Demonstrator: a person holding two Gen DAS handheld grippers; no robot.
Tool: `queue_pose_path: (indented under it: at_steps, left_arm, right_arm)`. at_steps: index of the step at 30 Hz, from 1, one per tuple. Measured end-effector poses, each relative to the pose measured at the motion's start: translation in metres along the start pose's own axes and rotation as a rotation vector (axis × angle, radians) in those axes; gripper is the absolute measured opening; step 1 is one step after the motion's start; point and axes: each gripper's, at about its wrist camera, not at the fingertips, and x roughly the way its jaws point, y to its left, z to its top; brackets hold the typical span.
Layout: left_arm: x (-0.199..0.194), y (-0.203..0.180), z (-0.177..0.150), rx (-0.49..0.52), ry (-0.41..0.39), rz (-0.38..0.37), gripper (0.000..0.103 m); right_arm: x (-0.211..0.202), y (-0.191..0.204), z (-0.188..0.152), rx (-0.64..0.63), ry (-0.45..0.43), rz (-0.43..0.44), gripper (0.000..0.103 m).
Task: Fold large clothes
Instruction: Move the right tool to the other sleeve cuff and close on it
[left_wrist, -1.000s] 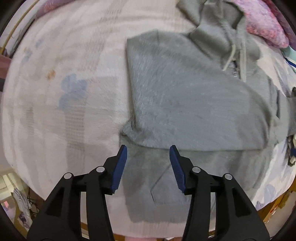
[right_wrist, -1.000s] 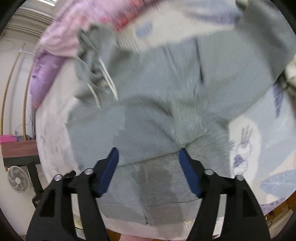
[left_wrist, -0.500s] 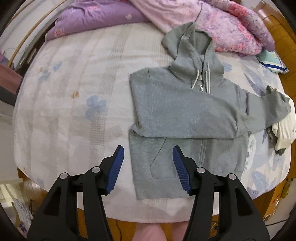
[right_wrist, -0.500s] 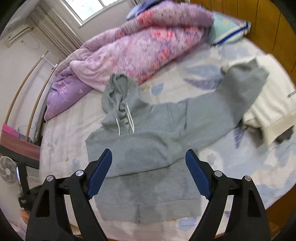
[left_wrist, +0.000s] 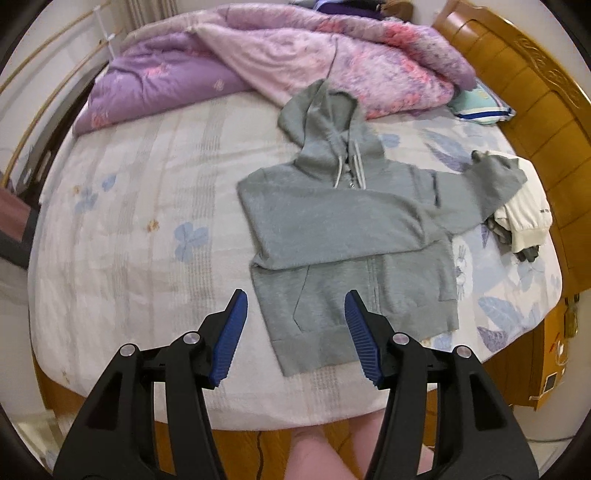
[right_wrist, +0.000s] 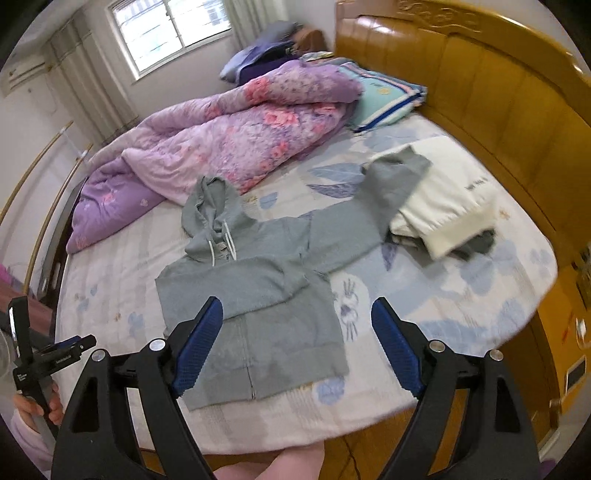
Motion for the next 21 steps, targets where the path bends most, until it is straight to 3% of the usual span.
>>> queue_pose_path:
  at_steps: [4,9,17,21]
  left_arm:
    - [-0.019,-0.014,-0.003,0.036,-0.051,-0.027,0.056]
    - [-0.031,-0.046,-0.001,0.109,-0.088,-0.043,0.056]
    - [-0.024,-0.119,0.018,0.167,-0.083,-0.061,0.057]
    - [-0.013,-0.16,0.033,0.148,-0.078,-0.024,0.059]
  right_arm:
    - [-0.024,-0.005,-0.015,0.029,-0.041,-0.031,0.08]
    - [-0.041,-0.017,-0.019,0.071,-0.104,-0.038,0.088]
    - [-0.021,-0.058,0.013,0.064,-0.09,-0.005,0.089]
    - [-0.002,-0.092,0.04,0.037,-0.072,0.039,0.09]
